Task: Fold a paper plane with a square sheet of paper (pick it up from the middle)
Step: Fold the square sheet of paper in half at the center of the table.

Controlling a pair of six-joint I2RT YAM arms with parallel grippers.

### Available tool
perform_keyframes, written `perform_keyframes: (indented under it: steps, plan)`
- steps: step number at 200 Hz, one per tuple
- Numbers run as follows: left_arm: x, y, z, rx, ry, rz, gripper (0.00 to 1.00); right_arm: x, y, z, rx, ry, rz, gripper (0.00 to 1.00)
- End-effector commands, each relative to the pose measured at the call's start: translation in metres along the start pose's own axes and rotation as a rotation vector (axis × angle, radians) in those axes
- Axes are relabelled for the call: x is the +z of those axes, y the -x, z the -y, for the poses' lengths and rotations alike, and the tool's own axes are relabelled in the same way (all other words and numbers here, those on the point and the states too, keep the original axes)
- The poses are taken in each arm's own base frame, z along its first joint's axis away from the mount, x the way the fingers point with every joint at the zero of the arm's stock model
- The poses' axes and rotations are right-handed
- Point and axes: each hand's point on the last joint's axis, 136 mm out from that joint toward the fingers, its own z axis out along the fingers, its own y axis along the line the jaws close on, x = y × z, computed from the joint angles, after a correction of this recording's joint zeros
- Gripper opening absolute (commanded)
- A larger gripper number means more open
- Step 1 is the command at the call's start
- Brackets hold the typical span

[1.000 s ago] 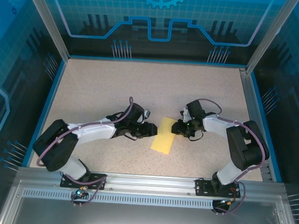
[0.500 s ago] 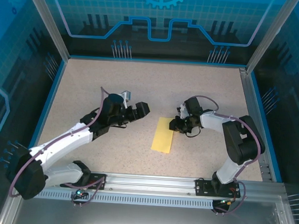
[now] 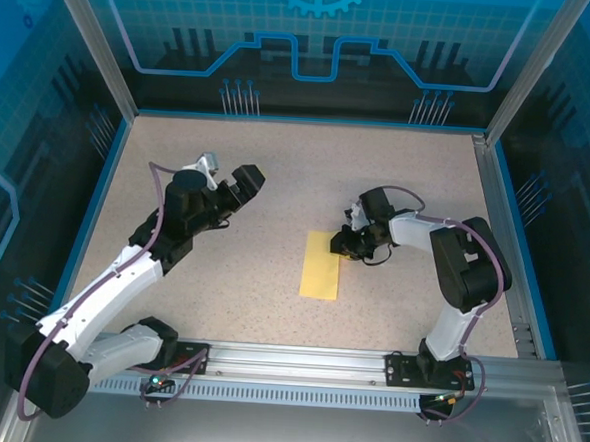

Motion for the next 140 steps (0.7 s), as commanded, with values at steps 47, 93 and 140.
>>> perform_keyframes:
  steps: [47,93,140]
  plan:
    - [-0.005,0.009,0.015,-0.063,-0.074,0.029,0.98,-0.011,0.004,-0.011,-0.035,-0.020,0.030,0.22]
    - [-0.008,0.015,0.017,-0.074,-0.080,0.062,0.99,-0.014,0.005,-0.011,-0.025,-0.022,0.038,0.22]
    - [-0.008,0.018,0.016,-0.075,-0.072,0.077,0.98,-0.013,0.004,-0.007,-0.010,-0.047,0.041,0.22]
